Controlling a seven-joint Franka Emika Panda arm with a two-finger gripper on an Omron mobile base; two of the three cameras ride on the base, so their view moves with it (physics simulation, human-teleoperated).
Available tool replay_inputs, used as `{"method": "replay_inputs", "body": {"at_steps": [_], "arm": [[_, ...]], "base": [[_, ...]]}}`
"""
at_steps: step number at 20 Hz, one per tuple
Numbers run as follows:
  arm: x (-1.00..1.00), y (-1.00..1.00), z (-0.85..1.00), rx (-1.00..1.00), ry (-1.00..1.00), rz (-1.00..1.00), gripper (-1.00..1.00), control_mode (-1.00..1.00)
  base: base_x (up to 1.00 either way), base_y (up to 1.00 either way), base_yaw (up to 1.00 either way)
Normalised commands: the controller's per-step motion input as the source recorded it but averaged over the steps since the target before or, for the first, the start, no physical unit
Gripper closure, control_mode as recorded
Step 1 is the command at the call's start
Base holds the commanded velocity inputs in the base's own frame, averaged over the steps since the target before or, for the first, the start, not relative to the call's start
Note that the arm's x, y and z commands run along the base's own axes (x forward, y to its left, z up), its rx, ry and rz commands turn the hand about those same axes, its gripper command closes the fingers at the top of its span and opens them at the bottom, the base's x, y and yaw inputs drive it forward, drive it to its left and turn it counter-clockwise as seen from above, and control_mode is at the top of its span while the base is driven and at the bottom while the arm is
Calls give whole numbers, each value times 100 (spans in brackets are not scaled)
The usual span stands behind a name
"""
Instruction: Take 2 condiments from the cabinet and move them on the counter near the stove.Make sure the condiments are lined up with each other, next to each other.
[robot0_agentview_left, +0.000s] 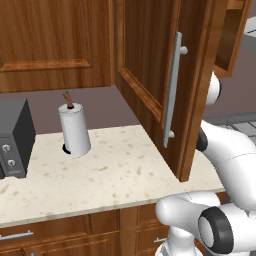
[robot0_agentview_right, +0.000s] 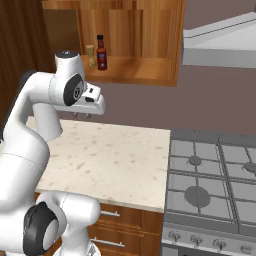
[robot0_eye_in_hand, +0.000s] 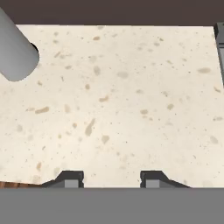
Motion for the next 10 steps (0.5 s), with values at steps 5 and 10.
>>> {"method": "replay_inputs", "body": {"at_steps": [5,10], "arm": [[-24,0,0,0,-1,0,-100,-100],[-43,0,0,0,-24,0,-100,-100]], "base": [[0,0,0],[0,0,0]]}}
